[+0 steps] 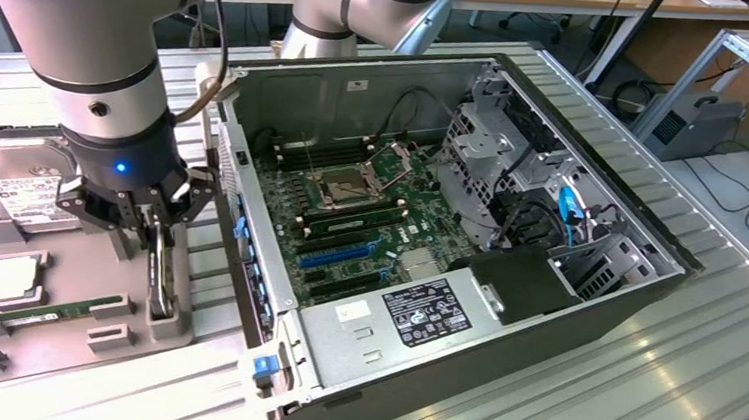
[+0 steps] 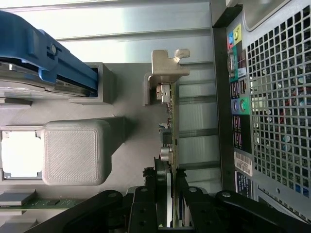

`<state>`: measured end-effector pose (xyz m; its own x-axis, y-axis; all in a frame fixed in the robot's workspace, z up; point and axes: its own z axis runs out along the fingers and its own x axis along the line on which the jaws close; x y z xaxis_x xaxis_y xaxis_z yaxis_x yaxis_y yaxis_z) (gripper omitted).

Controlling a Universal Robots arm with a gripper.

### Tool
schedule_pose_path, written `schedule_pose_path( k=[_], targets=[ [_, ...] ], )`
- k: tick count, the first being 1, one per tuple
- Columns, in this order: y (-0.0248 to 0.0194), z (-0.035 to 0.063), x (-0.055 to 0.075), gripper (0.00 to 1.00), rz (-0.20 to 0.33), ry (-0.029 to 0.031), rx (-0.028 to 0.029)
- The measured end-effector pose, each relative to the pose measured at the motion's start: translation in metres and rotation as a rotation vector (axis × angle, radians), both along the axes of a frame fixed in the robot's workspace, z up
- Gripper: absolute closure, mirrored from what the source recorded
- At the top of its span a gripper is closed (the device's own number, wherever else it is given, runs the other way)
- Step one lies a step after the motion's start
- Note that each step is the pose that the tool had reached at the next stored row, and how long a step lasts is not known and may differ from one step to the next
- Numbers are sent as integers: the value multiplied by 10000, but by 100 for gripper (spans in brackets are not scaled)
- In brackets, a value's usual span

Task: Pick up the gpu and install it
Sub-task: 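Pick up the gpu and move the gpu toward the slot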

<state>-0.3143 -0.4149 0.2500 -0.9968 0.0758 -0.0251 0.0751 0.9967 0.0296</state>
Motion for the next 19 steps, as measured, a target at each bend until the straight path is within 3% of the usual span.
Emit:
schedule_pose_path(
  k=[19],
  targets=[
    [0, 60, 0, 73, 0, 0, 0]
  ],
)
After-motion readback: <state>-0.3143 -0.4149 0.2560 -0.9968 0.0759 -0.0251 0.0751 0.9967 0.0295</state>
